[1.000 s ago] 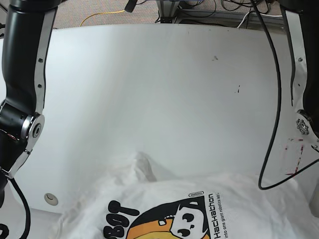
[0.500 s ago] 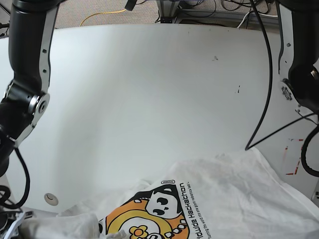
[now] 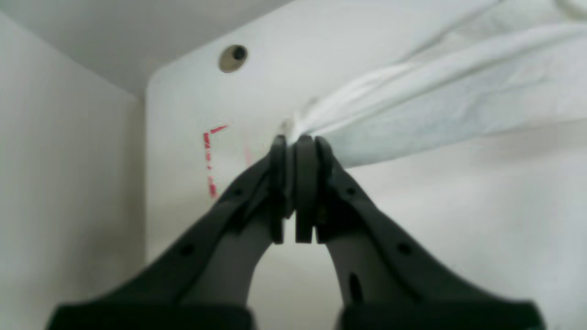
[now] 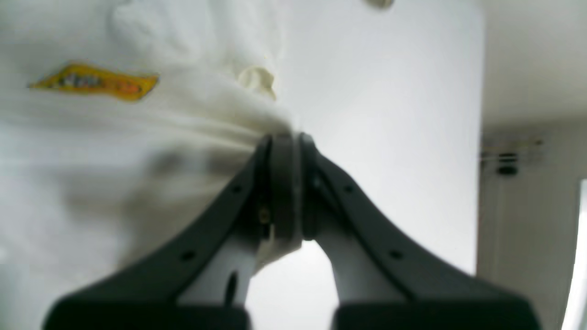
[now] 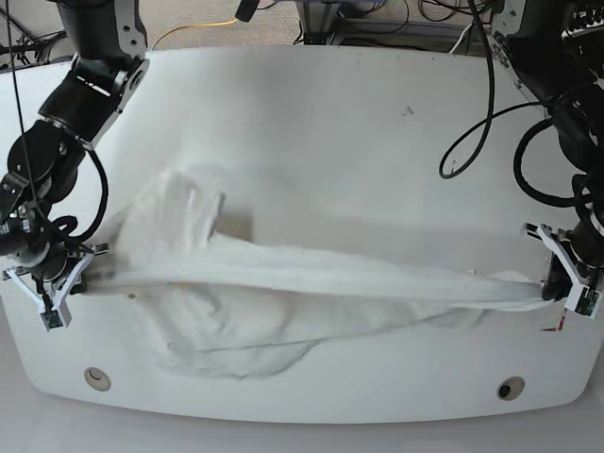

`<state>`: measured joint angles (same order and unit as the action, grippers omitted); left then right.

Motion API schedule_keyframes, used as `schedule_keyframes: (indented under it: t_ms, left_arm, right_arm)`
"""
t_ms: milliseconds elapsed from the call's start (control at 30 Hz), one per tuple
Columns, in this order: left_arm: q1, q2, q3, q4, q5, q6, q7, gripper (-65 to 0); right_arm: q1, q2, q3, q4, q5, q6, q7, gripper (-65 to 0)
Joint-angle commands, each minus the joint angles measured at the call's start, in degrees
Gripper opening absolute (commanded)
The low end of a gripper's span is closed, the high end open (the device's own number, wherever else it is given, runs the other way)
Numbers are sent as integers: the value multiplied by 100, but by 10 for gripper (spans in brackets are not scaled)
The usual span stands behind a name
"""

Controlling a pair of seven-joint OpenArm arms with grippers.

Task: Fold the T-shirt properly
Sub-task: 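Lift the shirt high with both grippers and swing it down flat, then open both grippers to release the spread shirt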

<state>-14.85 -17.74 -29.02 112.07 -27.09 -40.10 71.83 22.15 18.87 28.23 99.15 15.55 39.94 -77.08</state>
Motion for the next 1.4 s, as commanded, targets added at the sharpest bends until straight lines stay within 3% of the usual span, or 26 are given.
schedule_keyframes:
  t_ms: [0,233,467,700,833,900,1000,1133,1167,1267,1367]
  left_arm:
    - [171,-86,-22,129,-38,10,-111,-650]
    - [1366,222,-479,182,-38,10,-111,-650]
    - [2545,240,-523,199,-29,10,-120,-650]
    - [3512,363,-1156,164,-3,10,-120,-650]
    - [3863,363,-1226,155,-3,10,-120,-650]
    - [4021,363,-1217,155,-3,10,-120,-621]
    - [4039,354,-1191,155,15,10,-120,-518]
    - [4030,354,-1182,155,23,10,-120,-329]
    - [4021,354,-1182,147,32,10,-120,-306]
    - [3819,354,-1164,155,138,10,-111,-285]
    - [3450,354,-1217,155,164,10,-84,-285]
  right_arm:
    - [-31,-19,83,199,102,6,178,-650]
    - [-1033,-186,408,480,102,6,178,-650]
    - [-1727,-257,698,489,102,6,161,-650]
    - [-2431,-476,979,489,102,6,161,-650]
    - [-2756,-573,1085,489,102,6,161,-617]
    - [-2879,-687,1102,498,102,6,161,-564]
    - [-2914,-749,1155,603,93,6,161,-455]
    - [-3064,-863,1199,946,102,6,152,-225]
    - [-3072,-872,1243,999,102,6,152,-195]
    - [-2967,-916,1463,1157,102,6,152,-89]
    - [-2633,-916,1472,1096,102,6,152,-84]
